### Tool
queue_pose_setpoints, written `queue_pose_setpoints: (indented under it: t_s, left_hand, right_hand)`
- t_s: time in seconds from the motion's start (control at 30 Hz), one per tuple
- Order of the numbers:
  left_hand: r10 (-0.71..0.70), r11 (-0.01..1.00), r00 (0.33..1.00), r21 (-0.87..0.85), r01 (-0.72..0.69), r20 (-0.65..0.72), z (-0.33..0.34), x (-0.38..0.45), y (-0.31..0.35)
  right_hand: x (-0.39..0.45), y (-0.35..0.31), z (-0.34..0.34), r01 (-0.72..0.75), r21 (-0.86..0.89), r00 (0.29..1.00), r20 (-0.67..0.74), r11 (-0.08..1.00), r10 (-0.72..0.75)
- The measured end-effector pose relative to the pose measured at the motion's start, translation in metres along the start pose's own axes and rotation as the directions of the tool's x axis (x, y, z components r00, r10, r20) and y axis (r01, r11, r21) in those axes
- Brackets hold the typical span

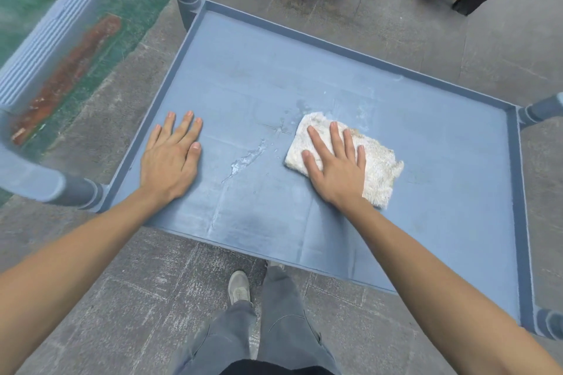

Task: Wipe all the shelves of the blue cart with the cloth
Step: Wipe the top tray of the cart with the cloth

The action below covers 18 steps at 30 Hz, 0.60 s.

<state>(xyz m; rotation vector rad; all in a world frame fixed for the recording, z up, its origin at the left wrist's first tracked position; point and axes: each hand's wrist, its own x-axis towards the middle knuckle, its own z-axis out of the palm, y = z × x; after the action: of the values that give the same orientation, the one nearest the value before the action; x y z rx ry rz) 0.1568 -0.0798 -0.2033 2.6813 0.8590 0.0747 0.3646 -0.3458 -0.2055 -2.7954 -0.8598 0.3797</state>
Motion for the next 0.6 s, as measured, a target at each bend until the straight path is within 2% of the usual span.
queue_pose_setpoints:
  t_s: [0.4, 0.6]
  left_hand:
    - [-0.007, 1.0, 1.0, 0.029, 0.008, -0.024, 0.003, 0.01, -0.001]
    - [-0.004, 1.0, 0.999, 0.025, 0.005, -0.032, 0.003, 0.012, -0.001]
  right_hand:
    - [0.182, -0.033, -0.03, 0.072, -0.018, 0.996, 0.053, 0.997, -0.071]
    - [0.204, -0.039, -0.033, 0.088, -0.015, 0.996, 0.011, 0.996, -0.088]
